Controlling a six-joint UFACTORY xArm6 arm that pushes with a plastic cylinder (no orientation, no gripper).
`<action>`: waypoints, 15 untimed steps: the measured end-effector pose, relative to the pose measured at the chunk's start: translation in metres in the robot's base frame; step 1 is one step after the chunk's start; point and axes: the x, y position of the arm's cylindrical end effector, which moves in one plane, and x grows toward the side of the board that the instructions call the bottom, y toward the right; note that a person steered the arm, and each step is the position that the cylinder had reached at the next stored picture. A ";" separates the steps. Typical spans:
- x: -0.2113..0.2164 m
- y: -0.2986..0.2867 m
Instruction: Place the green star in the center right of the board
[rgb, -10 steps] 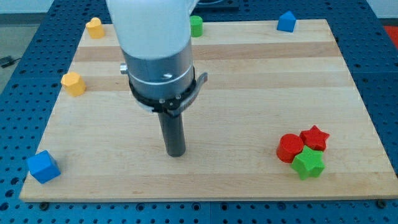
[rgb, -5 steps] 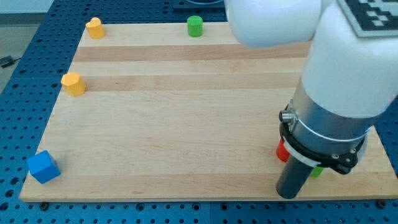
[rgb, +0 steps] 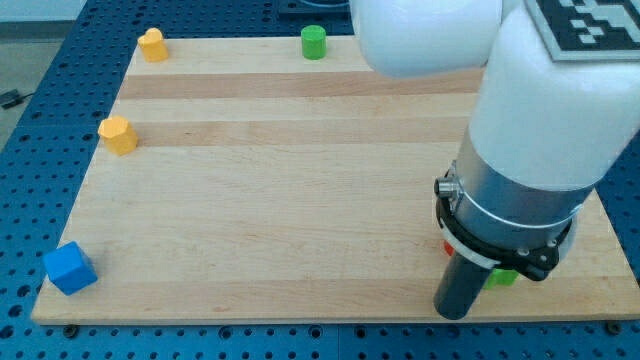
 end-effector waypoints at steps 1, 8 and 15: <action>0.000 0.003; -0.021 0.049; -0.090 0.113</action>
